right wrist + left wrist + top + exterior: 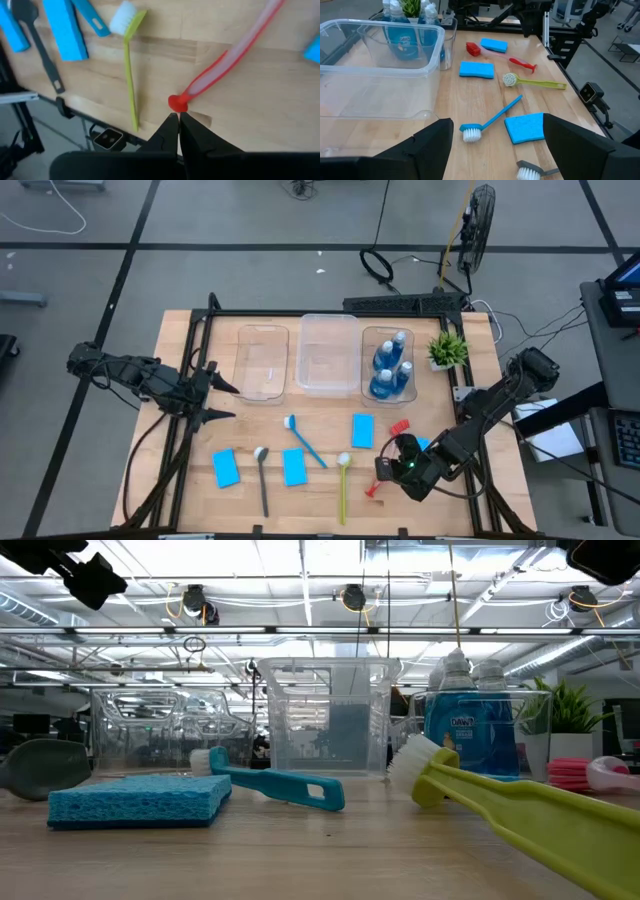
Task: Pick & Place Kitchen Sink Supplies
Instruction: Put the red dishwashing brush into the middle transparent bin
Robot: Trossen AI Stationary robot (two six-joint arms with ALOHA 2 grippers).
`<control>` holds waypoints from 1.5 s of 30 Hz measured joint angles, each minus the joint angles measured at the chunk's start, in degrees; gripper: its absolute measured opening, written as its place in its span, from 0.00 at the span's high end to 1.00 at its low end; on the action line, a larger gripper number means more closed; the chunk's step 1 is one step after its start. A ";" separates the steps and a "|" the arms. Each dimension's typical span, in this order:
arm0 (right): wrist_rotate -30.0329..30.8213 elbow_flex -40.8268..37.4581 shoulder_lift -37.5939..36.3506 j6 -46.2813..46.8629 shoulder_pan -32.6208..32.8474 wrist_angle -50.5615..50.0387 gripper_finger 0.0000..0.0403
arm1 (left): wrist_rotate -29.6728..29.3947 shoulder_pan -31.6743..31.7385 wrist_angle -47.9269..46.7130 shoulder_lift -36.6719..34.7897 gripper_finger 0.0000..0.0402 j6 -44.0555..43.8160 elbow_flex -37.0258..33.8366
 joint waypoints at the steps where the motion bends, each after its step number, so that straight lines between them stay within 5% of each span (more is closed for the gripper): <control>1: -0.03 -0.89 0.00 -0.20 0.00 1.78 0.99 | 0.02 0.00 0.00 0.00 0.23 -0.05 0.00; 15: -0.15 -16.04 0.00 3.99 0.02 33.07 0.95 | 0.06 -0.01 0.03 0.00 0.19 -1.05 0.00; 19: -0.15 -16.38 0.00 3.53 0.04 33.30 0.97 | 0.06 0.02 0.04 0.00 0.21 -1.07 0.00; 30: 0.27 -15.63 -0.56 4.12 0.04 24.53 1.00 | 0.08 0.01 0.04 0.00 0.23 -1.25 0.00; 39: -1.47 5.26 -2.67 4.92 -0.19 -22.09 1.00 | 0.04 0.00 -0.02 -0.02 0.18 -1.65 0.00; 45: -7.32 6.07 0.73 3.70 -2.84 -24.95 1.00 | -0.05 0.02 -1.22 -0.02 0.19 -2.14 0.00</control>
